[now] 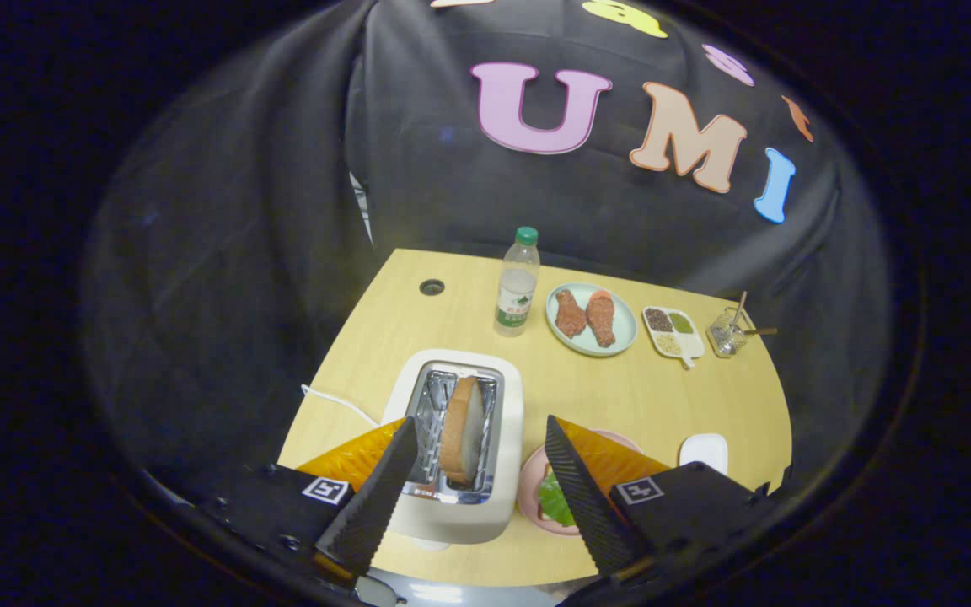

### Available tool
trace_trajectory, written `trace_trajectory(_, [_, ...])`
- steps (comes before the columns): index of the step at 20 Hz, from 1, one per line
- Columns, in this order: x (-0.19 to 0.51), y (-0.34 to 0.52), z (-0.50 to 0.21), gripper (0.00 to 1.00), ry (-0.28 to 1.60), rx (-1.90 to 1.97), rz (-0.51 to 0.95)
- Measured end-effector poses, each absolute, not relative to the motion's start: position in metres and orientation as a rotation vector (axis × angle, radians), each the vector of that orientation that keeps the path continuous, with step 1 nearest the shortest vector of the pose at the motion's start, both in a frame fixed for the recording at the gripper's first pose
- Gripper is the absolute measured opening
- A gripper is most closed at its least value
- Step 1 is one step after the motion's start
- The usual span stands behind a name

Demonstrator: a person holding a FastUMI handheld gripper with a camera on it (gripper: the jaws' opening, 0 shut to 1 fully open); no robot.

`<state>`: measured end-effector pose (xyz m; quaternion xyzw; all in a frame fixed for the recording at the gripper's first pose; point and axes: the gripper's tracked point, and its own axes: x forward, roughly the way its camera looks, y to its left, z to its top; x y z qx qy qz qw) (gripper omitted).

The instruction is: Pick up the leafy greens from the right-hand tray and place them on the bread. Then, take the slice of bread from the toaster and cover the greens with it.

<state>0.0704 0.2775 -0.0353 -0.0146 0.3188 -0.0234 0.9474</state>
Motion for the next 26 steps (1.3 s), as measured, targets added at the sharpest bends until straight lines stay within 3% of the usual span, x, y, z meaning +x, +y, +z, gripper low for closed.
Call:
trace_trajectory(1, [0.071,0.28,-0.043,0.98,0.674,-0.045,-0.051])
trace_trajectory(13, [0.089,0.291,-0.085,0.21,0.818,-0.111,-0.014])
trace_trajectory(15, [0.087,0.284,-0.086,0.13,0.827,-0.12,-0.011])
trace_trajectory(26, [0.076,0.27,-0.044,0.13,0.8,-0.02,0.056])
